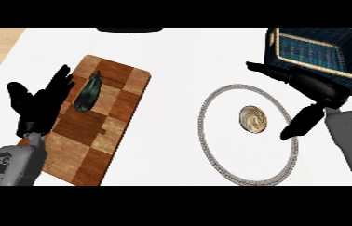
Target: Pick the cupcake from the placemat and place it in the basket
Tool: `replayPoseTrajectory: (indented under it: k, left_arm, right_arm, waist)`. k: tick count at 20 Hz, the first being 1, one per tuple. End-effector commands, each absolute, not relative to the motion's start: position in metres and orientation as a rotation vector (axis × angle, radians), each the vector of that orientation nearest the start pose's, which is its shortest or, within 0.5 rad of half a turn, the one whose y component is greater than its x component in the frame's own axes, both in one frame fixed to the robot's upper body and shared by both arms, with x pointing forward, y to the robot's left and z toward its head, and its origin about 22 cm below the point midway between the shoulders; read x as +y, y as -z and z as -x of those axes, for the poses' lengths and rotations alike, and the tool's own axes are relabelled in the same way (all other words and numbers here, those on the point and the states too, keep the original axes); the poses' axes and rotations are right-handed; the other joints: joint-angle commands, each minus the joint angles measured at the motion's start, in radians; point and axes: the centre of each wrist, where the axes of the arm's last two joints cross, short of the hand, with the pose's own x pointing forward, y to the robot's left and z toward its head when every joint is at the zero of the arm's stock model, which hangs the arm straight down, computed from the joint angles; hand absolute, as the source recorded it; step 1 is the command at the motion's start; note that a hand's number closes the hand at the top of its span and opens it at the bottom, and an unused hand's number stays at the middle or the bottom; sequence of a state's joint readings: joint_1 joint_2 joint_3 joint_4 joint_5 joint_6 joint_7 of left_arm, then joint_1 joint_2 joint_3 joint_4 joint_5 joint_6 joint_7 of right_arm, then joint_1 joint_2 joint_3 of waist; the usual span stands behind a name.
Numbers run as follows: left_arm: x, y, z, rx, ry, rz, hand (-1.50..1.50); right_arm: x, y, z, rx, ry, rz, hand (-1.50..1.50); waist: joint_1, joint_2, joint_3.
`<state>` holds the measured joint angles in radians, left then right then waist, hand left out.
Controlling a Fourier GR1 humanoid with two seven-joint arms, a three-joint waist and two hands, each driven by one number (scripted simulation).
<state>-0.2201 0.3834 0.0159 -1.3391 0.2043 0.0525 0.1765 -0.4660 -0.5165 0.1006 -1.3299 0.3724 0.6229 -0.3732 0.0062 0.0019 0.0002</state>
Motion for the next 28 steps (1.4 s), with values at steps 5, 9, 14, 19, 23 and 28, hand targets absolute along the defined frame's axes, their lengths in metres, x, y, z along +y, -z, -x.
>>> replayPoseTrajectory:
  k: [5, 9, 14, 19, 23, 28]
  left_arm:
    - [0.324, -0.034, -0.295, -1.390, 0.069, -0.188, 0.00]
    - [0.321, -0.027, -0.297, -1.385, 0.088, -0.171, 0.00]
    - [0.320, -0.038, -0.297, -1.384, 0.074, -0.200, 0.00]
    - [0.314, -0.041, -0.287, -1.385, 0.056, -0.187, 0.00]
    - [0.325, -0.022, -0.269, -1.376, 0.089, -0.207, 0.00]
    - [0.312, -0.026, -0.283, -1.386, 0.071, -0.185, 0.00]
  right_arm:
    - [-0.278, -0.060, -0.334, -1.509, -1.424, 0.037, -1.50]
    - [-0.278, -0.054, -0.356, -1.465, -1.485, 0.093, -1.50]
    - [-0.294, -0.053, -0.364, -1.498, -1.474, 0.061, -1.50]
    - [-0.315, -0.070, -0.355, -1.479, -1.482, 0.014, -1.50]
    - [-0.316, -0.043, -0.350, -1.534, -1.454, -0.056, -1.50]
    - [-0.309, -0.050, -0.339, -1.519, -1.507, -0.072, -1.50]
  waist:
    - [-0.004, -0.001, 0.000]
    - [0.001, 0.001, 0.000]
    - [-0.001, 0.000, 0.000]
    - [-0.004, -0.002, 0.000]
    - [0.002, -0.001, 0.000]
    - [-0.005, -0.002, 0.000]
